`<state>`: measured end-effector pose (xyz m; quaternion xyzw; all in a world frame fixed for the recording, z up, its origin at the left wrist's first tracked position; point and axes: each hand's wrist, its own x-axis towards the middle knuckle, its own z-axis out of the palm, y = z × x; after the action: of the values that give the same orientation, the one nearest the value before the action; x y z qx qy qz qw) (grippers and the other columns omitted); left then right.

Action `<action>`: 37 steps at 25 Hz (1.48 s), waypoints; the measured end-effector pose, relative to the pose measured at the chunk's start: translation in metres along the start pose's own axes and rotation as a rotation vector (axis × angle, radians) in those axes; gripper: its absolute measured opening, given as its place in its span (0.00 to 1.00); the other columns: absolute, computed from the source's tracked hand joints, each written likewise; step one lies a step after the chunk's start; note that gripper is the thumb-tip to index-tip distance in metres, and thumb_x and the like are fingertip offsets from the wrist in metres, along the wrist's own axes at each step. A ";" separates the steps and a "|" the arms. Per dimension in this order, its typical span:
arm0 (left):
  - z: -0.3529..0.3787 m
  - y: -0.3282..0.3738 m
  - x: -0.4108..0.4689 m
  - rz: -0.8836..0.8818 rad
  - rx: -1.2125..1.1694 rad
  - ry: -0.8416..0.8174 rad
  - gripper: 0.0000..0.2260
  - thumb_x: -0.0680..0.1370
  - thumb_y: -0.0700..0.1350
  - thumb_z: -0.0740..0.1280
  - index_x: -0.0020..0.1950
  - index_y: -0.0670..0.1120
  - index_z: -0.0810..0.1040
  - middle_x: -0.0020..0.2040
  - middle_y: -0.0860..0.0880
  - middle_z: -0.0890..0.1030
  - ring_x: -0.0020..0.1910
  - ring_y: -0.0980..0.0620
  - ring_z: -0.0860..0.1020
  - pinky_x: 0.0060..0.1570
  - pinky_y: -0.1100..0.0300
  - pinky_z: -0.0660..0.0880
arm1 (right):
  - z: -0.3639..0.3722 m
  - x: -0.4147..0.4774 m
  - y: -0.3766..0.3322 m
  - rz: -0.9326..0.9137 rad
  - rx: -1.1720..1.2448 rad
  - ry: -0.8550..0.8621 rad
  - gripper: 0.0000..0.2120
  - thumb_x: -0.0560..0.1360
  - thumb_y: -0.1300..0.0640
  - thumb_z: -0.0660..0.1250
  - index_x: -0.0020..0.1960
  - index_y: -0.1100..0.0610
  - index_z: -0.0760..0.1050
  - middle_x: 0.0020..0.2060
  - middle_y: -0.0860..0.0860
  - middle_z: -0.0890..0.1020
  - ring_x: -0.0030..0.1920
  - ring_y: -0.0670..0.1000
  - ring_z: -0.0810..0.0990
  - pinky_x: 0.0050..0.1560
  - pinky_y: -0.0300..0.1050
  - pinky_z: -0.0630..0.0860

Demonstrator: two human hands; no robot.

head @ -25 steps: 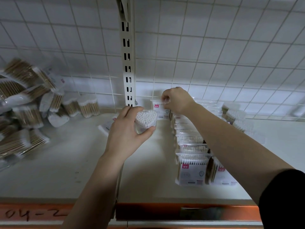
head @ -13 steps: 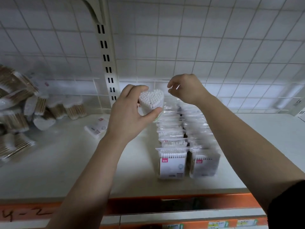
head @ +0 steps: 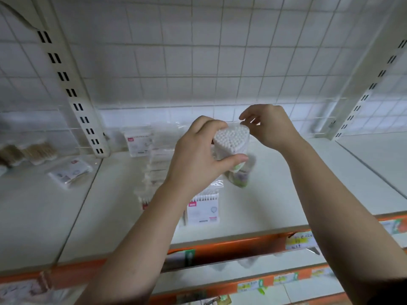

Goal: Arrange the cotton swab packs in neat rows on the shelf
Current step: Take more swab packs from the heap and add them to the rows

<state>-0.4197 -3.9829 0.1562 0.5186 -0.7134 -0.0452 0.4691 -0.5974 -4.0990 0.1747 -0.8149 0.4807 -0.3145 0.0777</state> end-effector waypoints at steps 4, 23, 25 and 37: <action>0.031 0.021 -0.013 0.020 0.059 -0.058 0.33 0.63 0.66 0.72 0.61 0.47 0.77 0.56 0.54 0.75 0.50 0.59 0.73 0.51 0.61 0.74 | -0.011 -0.022 0.030 0.072 0.055 0.025 0.05 0.72 0.56 0.68 0.48 0.51 0.80 0.42 0.48 0.82 0.43 0.49 0.80 0.46 0.42 0.75; 0.089 0.034 -0.047 -0.029 0.654 -0.092 0.25 0.60 0.65 0.74 0.45 0.48 0.79 0.44 0.52 0.78 0.39 0.49 0.77 0.48 0.55 0.60 | 0.012 -0.079 0.095 0.235 0.151 -0.079 0.05 0.74 0.54 0.67 0.50 0.51 0.80 0.44 0.49 0.81 0.43 0.49 0.79 0.42 0.41 0.72; 0.090 0.034 -0.044 -0.046 0.657 -0.102 0.25 0.60 0.64 0.75 0.45 0.47 0.79 0.44 0.51 0.78 0.37 0.49 0.77 0.48 0.55 0.60 | 0.015 -0.081 0.096 0.250 0.156 -0.085 0.05 0.74 0.54 0.67 0.49 0.51 0.80 0.44 0.49 0.81 0.43 0.49 0.79 0.42 0.41 0.72; 0.073 0.024 -0.034 -0.042 0.614 0.023 0.24 0.72 0.69 0.58 0.51 0.51 0.79 0.48 0.53 0.79 0.45 0.50 0.77 0.52 0.53 0.62 | 0.006 -0.069 0.072 0.191 0.191 0.048 0.07 0.74 0.58 0.67 0.51 0.52 0.80 0.46 0.49 0.81 0.46 0.49 0.79 0.46 0.42 0.74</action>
<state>-0.4883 -3.9761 0.1075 0.6510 -0.6777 0.1687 0.2974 -0.6705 -4.0805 0.1091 -0.7467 0.5255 -0.3692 0.1730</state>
